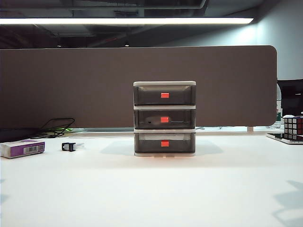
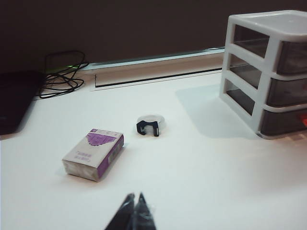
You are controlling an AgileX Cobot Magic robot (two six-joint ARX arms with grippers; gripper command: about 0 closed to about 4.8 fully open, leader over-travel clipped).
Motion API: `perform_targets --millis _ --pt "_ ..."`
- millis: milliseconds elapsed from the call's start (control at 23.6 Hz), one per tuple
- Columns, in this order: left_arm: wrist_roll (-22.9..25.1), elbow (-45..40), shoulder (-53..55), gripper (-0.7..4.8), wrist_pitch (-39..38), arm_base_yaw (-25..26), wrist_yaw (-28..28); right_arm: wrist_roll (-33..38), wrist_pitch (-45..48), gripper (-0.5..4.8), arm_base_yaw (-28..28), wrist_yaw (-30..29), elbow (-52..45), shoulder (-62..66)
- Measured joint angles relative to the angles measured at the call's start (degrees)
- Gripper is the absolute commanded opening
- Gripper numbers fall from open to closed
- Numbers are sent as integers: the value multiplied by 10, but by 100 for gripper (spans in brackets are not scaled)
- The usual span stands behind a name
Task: Open the second layer of the drawer on the table, pick up the earphone case on the table and put it in, and finally close the drawer.
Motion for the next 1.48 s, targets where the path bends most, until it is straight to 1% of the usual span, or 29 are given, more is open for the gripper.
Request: perform_targets --millis 169,254,381,466,551,720,974,1229,1483 --pt "0 3 -7 -5 5 0 15 4 -6 -5 -10 -23 0 -49" --pt "0 13 -6 -6 12 0 16 6 -31 -5 -10 -25 0 -51" --pt "0 12 -5 -5 7 0 15 6 -34 -5 -10 -26 0 -51" --pt "5 12 -5 -5 8 0 8 6 -33 -5 -10 -26 0 -51" --pt "13 12 -5 -5 10 0 -10 6 -30 -5 -11 -26 0 -51" --pt "20 12 -5 -6 20 0 -17 6 -29 -5 -11 -24 0 -51" --pt "25 1 -5 -6 33 0 -86 5 -29 -5 -11 7 0 -51" --pt "26 0 -5 -5 49 0 -90 5 -29 -5 -10 10 0 -51" --pt "23 0 -5 -5 37 -1 -82 5 -29 -5 -10 10 0 -51"
